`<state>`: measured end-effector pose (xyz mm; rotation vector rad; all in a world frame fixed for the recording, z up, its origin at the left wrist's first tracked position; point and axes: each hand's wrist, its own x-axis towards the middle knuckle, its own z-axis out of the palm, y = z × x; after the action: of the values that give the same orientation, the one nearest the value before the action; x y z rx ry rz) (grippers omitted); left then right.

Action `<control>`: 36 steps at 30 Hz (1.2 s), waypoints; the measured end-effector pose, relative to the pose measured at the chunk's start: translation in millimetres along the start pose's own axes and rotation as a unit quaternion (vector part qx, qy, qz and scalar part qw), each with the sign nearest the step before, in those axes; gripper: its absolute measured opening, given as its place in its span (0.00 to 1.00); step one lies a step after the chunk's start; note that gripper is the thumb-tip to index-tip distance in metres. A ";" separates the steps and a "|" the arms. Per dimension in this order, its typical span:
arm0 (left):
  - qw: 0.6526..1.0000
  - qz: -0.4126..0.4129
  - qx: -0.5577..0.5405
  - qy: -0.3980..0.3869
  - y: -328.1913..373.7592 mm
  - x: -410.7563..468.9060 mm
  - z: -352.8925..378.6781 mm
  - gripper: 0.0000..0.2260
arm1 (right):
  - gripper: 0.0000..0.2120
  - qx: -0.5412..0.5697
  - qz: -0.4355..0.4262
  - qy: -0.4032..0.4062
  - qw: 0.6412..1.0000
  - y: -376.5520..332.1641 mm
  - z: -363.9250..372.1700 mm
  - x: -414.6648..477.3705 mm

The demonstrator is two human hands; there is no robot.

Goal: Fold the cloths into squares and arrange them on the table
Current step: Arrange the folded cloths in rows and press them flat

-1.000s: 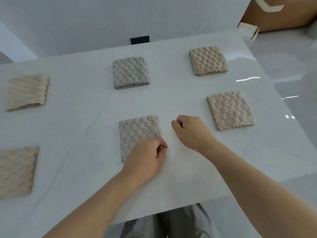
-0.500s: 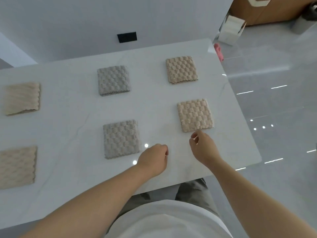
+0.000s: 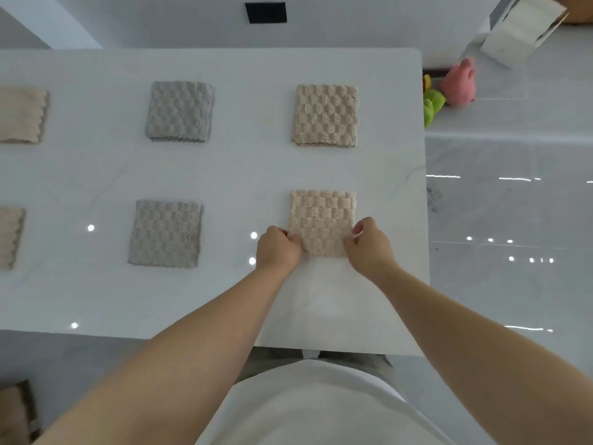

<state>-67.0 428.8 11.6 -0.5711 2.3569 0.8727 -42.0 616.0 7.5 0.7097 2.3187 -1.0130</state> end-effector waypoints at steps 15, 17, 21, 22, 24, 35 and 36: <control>0.996 -0.015 0.086 -0.026 -34.5 -16.2 -1.5 0.16 | 0.08 -0.083 -0.085 -0.081 0.990 22.8 16.6 -22.0; 0.995 -0.017 0.089 -0.034 -36.7 -18.4 -2.0 0.15 | 0.08 -0.086 -0.085 -0.089 0.989 25.5 18.7 -26.1; 0.992 -0.011 0.113 -0.050 -38.2 -16.8 -3.6 0.13 | 0.08 -0.100 -0.090 -0.099 0.986 27.4 18.0 -28.4; 0.992 -0.009 0.117 -0.055 -37.8 -15.7 -4.8 0.12 | 0.08 -0.109 -0.093 -0.105 0.984 26.8 16.5 -27.1; 0.988 -0.002 0.125 -0.087 -37.7 -11.8 -7.4 0.09 | 0.08 -0.137 -0.095 -0.125 0.978 23.2 12.9 -21.6; 0.959 0.156 0.236 -0.022 11.7 28.3 -26.4 0.14 | 0.14 -0.163 -0.088 -0.056 0.981 -23.0 -16.0 22.5; 0.953 0.167 0.249 -0.037 14.4 32.6 -26.8 0.13 | 0.14 -0.173 -0.094 -0.068 0.978 -24.9 -15.0 26.5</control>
<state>-108.9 414.1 14.6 0.0669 2.5083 0.3888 -80.9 619.8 12.3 0.2801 2.3857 -0.6817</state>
